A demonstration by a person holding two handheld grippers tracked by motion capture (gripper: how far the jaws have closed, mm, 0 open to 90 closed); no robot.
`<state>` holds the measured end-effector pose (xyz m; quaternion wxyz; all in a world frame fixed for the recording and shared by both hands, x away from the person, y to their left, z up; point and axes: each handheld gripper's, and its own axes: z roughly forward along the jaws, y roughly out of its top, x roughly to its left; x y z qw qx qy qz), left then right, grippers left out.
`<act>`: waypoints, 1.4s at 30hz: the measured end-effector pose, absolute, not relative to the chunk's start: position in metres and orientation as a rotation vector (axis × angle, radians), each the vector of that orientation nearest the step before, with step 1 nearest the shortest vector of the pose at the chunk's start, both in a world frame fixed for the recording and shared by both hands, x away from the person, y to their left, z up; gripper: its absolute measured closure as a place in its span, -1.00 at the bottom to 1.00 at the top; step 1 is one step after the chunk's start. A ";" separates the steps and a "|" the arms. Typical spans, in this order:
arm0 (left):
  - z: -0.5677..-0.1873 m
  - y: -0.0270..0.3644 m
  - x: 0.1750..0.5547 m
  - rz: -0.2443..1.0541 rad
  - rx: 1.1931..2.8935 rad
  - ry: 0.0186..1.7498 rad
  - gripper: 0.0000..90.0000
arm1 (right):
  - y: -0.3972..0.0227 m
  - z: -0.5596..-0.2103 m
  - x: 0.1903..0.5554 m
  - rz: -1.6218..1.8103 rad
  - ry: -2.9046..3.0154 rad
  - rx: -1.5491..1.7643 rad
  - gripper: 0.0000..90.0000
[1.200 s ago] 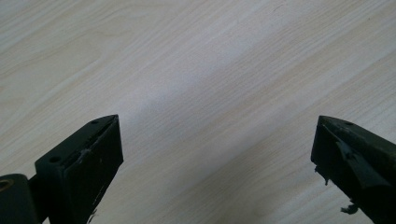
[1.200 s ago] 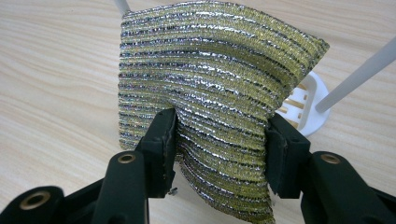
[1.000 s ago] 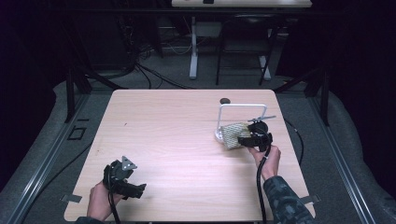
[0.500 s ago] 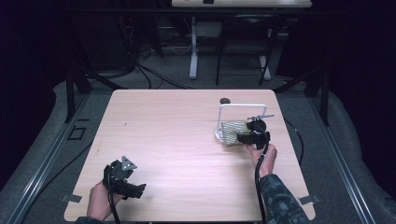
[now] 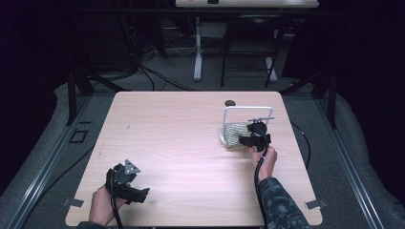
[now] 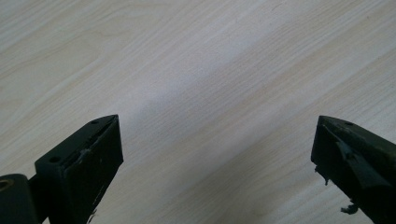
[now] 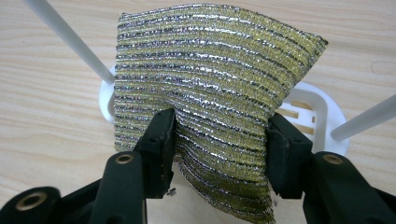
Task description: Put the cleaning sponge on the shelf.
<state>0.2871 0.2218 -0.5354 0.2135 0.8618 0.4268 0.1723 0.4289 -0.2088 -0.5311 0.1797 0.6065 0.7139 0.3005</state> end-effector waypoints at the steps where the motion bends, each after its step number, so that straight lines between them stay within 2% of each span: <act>1: -0.535 0.222 0.287 0.480 2.393 1.185 -0.96 | -0.209 -0.531 0.429 0.846 2.016 1.723 0.06; 16: -0.536 0.219 0.289 0.474 2.399 1.174 -0.96 | -0.212 -0.528 0.427 0.822 1.953 1.695 -0.25; 26: -0.536 0.218 0.289 0.477 2.396 1.174 -0.96 | -0.209 -0.526 0.423 0.769 1.939 1.645 -0.31; 34: -0.536 0.218 0.289 0.480 2.397 1.171 -0.96 | -0.204 -0.524 0.421 0.743 1.921 1.598 -0.46; 42: -0.535 0.218 0.289 0.480 2.398 1.170 -0.96 | -0.202 -0.522 0.419 0.775 1.971 1.571 -0.45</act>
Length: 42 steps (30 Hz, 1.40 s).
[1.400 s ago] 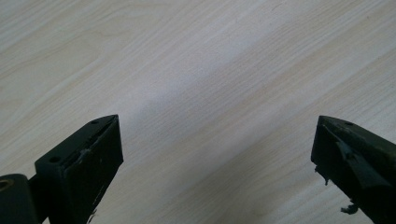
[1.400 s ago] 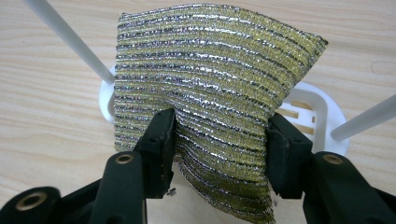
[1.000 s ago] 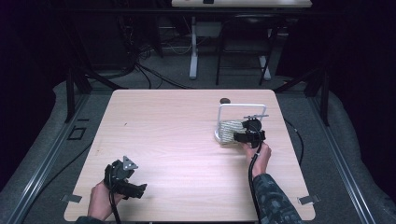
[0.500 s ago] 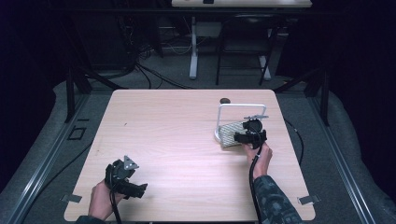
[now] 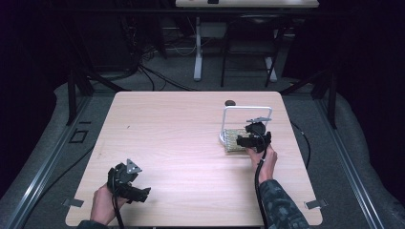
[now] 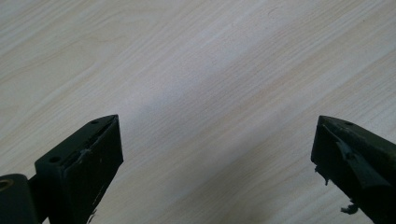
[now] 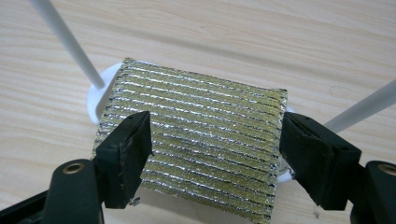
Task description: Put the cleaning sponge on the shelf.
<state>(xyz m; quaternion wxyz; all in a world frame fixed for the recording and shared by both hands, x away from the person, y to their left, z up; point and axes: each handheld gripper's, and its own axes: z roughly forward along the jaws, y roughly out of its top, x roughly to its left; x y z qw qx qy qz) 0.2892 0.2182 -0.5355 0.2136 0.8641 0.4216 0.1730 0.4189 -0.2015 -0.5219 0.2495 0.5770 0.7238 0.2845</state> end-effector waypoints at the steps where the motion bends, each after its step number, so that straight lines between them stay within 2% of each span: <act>1: -0.535 0.218 0.289 0.475 2.396 1.167 -0.96 | -0.202 -0.520 0.418 0.795 1.997 1.576 -0.46; 20: -0.535 0.218 0.289 0.473 2.392 1.168 -0.97 | -0.224 -0.495 0.390 0.902 2.159 1.527 -0.67; 42: -0.534 0.218 0.289 0.470 2.390 1.168 -0.97 | -0.231 -0.462 0.329 0.930 2.311 1.321 -0.71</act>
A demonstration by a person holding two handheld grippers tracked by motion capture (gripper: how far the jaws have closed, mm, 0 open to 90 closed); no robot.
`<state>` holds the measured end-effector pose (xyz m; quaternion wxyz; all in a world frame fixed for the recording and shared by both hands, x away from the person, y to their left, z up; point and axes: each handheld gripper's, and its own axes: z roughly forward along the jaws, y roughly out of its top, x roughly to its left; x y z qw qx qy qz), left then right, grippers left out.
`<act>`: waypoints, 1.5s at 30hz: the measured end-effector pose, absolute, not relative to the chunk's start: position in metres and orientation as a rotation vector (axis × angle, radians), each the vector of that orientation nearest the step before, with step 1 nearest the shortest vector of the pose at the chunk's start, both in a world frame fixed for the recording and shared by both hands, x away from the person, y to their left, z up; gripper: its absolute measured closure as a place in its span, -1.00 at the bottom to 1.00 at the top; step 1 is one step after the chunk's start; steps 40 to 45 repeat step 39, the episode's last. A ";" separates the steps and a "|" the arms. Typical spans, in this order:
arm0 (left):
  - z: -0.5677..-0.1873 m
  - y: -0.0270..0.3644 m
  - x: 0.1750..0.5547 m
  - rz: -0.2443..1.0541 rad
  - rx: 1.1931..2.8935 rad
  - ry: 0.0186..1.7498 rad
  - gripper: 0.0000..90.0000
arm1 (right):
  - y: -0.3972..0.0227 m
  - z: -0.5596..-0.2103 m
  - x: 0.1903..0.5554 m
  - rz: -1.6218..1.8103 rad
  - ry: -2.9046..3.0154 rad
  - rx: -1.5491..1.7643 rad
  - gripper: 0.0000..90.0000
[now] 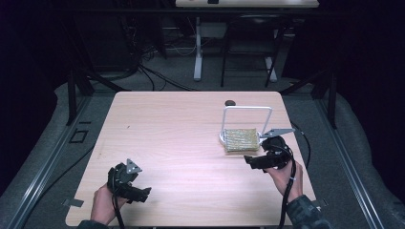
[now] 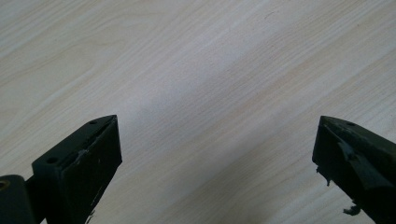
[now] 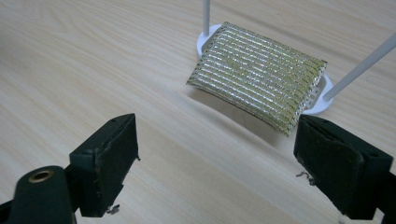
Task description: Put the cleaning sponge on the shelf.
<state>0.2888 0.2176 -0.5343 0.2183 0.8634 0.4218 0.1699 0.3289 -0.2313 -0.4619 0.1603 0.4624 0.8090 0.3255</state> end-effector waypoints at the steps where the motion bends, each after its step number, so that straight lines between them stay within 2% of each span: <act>1: -0.534 0.218 0.289 0.469 2.391 1.166 -0.97 | -0.231 -0.462 0.329 0.930 2.311 1.321 -0.71; 8: -0.534 0.217 0.289 0.470 2.393 1.164 -0.97 | -0.238 -0.464 0.311 0.921 2.335 1.318 -0.72; 21: -0.534 0.218 0.289 0.474 2.393 1.161 -0.98 | -0.262 -0.492 0.290 0.854 2.347 1.394 -0.72; 45: -0.534 0.217 0.290 0.474 2.394 1.158 -0.98 | -0.268 -0.504 0.292 0.816 2.359 1.418 -0.71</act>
